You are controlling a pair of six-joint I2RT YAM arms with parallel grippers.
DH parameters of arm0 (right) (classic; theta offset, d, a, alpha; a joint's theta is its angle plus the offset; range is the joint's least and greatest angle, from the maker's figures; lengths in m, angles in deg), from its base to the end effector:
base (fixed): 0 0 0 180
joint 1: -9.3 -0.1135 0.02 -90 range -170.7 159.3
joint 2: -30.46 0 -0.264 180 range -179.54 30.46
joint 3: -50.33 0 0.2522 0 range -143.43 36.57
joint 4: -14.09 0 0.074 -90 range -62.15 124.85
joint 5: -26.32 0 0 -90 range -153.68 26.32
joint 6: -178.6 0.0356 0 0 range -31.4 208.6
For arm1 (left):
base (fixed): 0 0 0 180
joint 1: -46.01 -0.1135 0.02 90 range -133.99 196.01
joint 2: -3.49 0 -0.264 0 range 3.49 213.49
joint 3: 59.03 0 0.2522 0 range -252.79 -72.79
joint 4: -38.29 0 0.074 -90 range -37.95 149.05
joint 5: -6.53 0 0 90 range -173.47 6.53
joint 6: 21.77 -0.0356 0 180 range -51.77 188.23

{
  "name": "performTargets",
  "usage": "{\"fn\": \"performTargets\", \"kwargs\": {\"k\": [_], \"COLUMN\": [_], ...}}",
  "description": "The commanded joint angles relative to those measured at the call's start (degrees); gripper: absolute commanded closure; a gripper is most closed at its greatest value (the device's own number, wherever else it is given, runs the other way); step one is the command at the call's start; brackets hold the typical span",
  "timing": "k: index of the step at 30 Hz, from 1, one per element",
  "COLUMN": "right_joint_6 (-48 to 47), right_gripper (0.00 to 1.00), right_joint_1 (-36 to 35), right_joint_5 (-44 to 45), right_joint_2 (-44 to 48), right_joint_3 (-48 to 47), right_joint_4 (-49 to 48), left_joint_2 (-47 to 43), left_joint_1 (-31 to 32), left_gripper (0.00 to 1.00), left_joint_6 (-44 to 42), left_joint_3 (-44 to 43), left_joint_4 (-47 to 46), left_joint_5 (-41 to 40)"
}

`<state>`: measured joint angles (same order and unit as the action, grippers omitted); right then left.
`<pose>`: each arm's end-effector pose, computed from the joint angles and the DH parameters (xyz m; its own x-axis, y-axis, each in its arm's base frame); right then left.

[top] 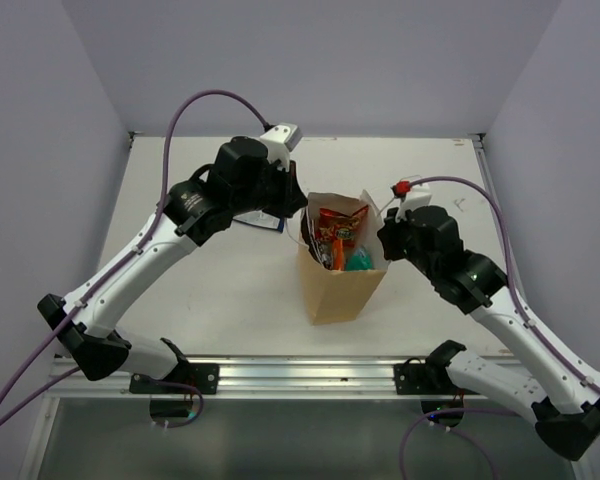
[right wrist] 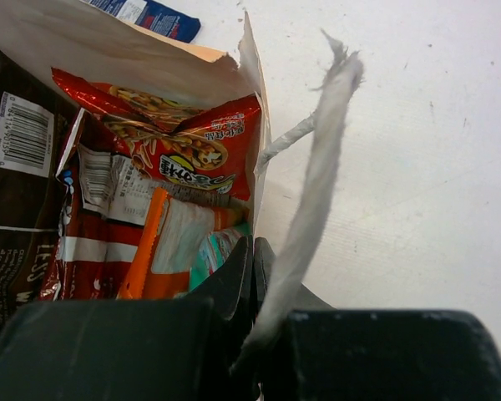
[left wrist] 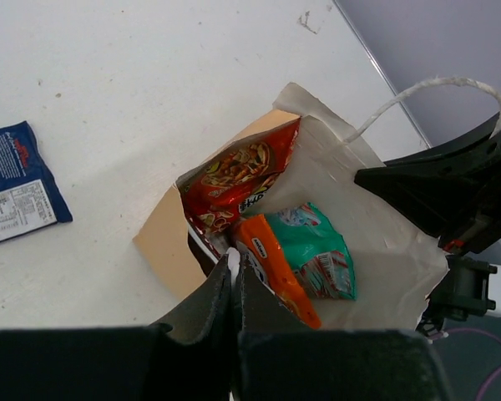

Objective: Place the snacks into the paper bag
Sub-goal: Adjust the paper bag at the center of the board.

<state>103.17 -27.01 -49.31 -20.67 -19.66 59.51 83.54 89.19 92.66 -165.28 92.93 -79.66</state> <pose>0.1584 0.1054 0.3521 -0.4480 -0.0268 -0.8936 -0.2914 0.9493 0.1176 0.2149 -0.2049 0.4327 -0.6162 0.0123 -0.7875 0.5168 0.7608 -0.3925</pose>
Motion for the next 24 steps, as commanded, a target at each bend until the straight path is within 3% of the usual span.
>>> {"fn": "performTargets", "kwargs": {"k": [1,10,17,22,24], "right_joint_6": [-0.4,-5.8,-8.4,-9.0,-9.3], "right_gripper": [1.00,1.00,1.00,1.00,1.00], "right_joint_1": [-0.1,0.0,0.0,0.0,-0.1], "right_joint_5": [1.0,5.5,5.1,4.7,4.4], "right_joint_2": [2.3,4.1,2.4,3.2,3.4], "right_joint_3": [-4.5,-6.1,-5.1,-4.7,-4.7], "right_joint_4": [-1.6,-0.7,1.2,0.9,0.7], "left_joint_2": [-1.7,-1.6,-5.7,-8.9,-9.9], "left_joint_1": [-0.9,-1.6,-2.7,-4.2,-5.0], "left_gripper": [0.97,0.82,0.29,0.11,0.09], "left_joint_6": [-1.0,-1.1,-1.3,-2.5,-2.5], "left_joint_3": [-0.3,2.8,7.5,7.1,7.7], "left_joint_4": [-5.7,-10.8,-11.9,-12.5,-13.0], "left_joint_5": [-1.0,3.1,-1.3,-8.4,-9.2]}}
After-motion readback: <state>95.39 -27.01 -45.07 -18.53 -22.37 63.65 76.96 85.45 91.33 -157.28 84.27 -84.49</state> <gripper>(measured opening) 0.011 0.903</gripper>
